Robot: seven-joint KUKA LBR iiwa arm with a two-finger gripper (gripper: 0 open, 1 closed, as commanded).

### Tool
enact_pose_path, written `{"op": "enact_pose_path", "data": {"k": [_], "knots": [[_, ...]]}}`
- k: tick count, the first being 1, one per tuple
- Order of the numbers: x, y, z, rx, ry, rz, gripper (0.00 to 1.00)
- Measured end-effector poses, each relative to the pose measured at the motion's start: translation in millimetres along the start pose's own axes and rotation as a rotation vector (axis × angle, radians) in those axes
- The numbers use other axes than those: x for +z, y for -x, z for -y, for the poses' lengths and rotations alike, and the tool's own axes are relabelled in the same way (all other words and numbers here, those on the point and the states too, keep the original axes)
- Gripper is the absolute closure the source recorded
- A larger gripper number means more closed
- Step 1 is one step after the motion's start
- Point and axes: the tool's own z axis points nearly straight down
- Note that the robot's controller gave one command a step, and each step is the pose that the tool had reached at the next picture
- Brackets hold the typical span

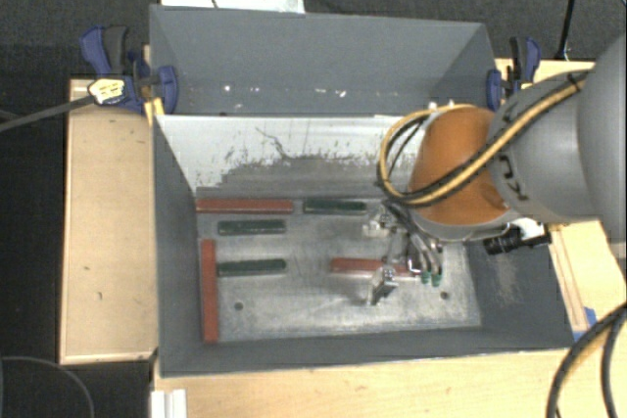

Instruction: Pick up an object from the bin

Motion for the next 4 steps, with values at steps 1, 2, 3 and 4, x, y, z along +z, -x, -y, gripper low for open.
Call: {"op": "enact_pose_path", "data": {"k": [1, 2, 3, 4], "knots": [[14, 5.4, -6, -0.21, -0.003, 0.006, 1.0], [14, 5.4, -6, -0.21, -0.003, 0.006, 1.0], [10, 4.4, -5, -0.21, -0.002, 0.004, 1.0], [-6, 1.2, -6, -0.21, -0.001, -0.007, 1.0]]}}
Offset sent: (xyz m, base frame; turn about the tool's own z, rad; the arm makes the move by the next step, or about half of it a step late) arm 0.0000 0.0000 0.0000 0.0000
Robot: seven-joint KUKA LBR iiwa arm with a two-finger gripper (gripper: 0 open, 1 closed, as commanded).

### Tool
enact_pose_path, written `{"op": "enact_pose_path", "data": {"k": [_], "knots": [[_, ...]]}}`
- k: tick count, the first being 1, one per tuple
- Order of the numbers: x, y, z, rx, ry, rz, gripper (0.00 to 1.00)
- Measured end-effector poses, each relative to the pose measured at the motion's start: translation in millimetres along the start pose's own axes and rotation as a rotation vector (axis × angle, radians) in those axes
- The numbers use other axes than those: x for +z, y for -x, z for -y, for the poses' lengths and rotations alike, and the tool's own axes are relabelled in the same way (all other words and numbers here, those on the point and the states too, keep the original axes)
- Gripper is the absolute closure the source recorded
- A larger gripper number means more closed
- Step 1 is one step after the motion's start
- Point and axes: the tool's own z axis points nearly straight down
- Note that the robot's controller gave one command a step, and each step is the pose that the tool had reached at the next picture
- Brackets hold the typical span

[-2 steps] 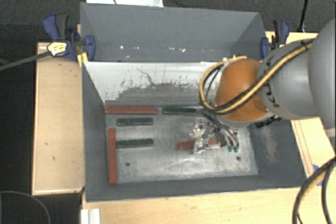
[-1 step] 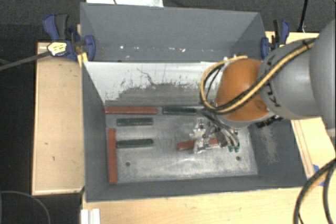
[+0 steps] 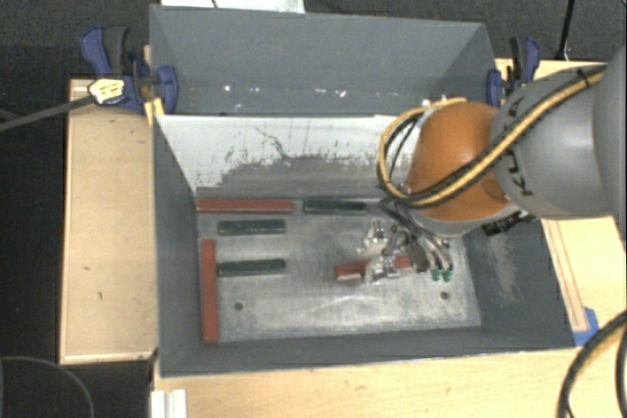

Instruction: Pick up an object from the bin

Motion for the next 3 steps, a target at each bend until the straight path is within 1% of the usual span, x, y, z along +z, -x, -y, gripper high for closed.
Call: {"op": "enact_pose_path", "data": {"k": [1, 3], "knots": [[-23, 1.6, 0, -0.001, 0.001, 0.005, 1.0], [-51, 1.6, 0, -0.002, 0.0, 0.008, 1.0]]}}
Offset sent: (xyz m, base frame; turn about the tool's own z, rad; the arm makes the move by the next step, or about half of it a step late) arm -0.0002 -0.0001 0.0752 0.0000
